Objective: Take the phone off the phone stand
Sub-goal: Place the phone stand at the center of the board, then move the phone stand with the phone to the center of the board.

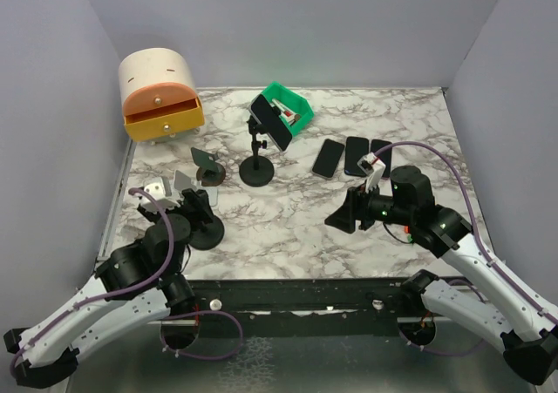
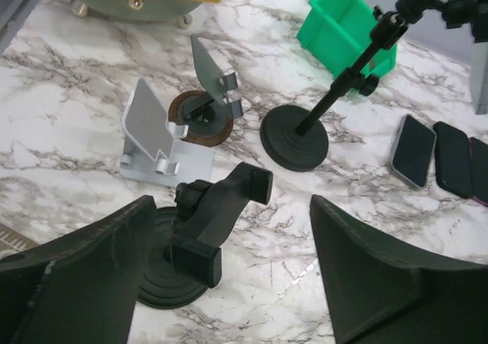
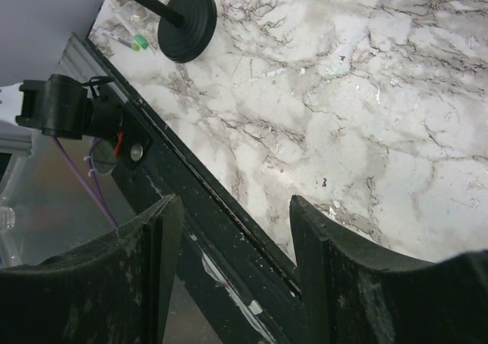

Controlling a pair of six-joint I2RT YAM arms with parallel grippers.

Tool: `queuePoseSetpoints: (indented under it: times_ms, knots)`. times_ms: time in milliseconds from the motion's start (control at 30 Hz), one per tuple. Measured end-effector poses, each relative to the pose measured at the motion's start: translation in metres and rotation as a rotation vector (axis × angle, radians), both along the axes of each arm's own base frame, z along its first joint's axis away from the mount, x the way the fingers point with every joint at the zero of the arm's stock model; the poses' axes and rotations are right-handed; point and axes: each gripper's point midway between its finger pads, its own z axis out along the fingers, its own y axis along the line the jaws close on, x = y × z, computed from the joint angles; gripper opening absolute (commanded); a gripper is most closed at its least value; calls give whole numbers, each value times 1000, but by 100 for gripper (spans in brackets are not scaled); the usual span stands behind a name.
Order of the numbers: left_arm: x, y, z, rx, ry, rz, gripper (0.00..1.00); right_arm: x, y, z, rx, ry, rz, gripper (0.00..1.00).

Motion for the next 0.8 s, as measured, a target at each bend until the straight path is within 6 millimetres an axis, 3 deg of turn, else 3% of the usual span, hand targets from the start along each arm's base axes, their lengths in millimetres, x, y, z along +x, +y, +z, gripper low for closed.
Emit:
queuePoseSetpoints:
  times_ms: [67, 367, 500, 700, 800]
  knots:
    - [-1, -2, 13, -18, -11, -19, 99, 1, 0, 0, -3, -3, -4, 63]
    - [4, -27, 95, -138, -157, -133, 98, 6, -4, 10, -1, -52, -28, 63]
    - [24, -67, 118, -154, -217, -204, 95, 8, -5, 6, 13, -67, -48, 63]
    - [65, -139, 130, -122, -189, -274, 93, 6, -7, -16, 1, -13, -71, 63]
    - [92, -165, 135, -144, -163, -293, 93, 4, -8, -20, 5, -3, -76, 63]
